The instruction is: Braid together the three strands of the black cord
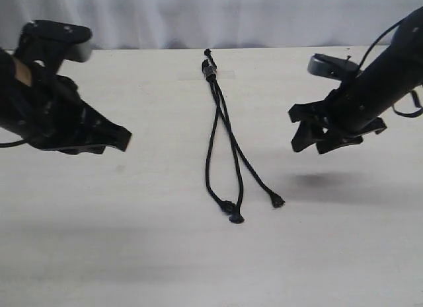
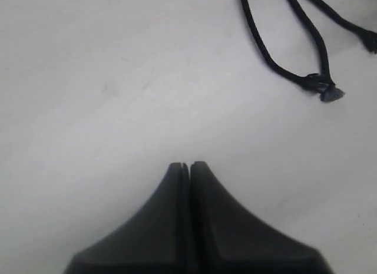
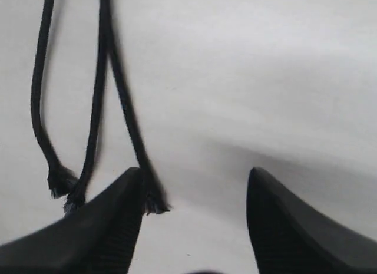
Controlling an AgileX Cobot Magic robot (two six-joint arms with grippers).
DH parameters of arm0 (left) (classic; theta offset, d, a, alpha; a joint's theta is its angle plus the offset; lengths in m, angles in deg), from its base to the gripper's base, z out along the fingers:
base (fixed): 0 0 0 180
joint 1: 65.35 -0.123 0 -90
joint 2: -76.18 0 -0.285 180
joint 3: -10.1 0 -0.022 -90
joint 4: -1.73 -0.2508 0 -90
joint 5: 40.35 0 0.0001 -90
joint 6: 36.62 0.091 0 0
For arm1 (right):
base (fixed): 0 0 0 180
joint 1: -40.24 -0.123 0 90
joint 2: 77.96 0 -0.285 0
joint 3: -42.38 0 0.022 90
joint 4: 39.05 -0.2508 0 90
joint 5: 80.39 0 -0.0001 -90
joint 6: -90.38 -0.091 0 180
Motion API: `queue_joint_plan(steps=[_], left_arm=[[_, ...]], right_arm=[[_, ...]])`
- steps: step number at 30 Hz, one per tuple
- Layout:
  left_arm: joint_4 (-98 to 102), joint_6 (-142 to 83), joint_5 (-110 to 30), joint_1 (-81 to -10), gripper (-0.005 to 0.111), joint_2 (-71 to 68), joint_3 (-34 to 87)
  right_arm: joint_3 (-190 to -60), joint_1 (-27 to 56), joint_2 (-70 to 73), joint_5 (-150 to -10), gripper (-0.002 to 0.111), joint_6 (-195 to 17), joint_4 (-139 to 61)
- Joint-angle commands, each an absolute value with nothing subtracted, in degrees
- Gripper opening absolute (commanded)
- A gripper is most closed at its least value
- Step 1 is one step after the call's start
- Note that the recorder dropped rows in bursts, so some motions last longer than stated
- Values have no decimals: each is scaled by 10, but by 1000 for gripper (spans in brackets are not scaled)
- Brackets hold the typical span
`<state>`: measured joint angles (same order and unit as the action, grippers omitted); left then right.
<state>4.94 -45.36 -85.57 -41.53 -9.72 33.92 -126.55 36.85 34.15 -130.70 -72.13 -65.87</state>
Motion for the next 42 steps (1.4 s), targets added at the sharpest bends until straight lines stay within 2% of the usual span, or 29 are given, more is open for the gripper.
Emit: queue_joint_plan(steps=[1, 6, 12, 14, 15, 18, 20, 31, 34, 37, 42], left_arm=[[-55, -561, -856, -319, 0, -183, 278], [-91, -595, -871, -240, 0, -326, 160], [-81, -594, -1040, -202, 1, -546, -91], [-75, -594, -1088, -202, 7, -605, -161], [-71, -594, -1103, -202, 15, -631, -198], [-3, -575, -1100, -204, 32, -659, -241], [9, -572, -1090, -204, 36, -668, -242], [-61, -593, -1090, -214, 35, -705, -243], [-22, -591, -1090, -214, 21, -719, -243], [17, -575, -1090, -214, 2, -729, -243], [27, -572, -1088, -214, 0, -720, -243]], right_arm=[[-1257, 411, 322, -1314, 51, -755, -654], [-1220, 414, 321, -1283, 51, -755, -653], [-1207, 415, 321, -1246, 51, -755, -653], [-1207, 415, 321, -1236, 51, -755, -651], [-1207, 415, 321, -1233, 51, -754, -651], [-1207, 415, 321, -1231, 51, -753, -651], [-1207, 415, 321, -1231, 51, -753, -651], [-1207, 415, 321, -1228, 51, -753, -651], [-1207, 415, 321, -1224, 51, -753, -651], [-1207, 415, 321, -1224, 51, -753, -651], [-1207, 415, 321, -1224, 51, -753, -652]])
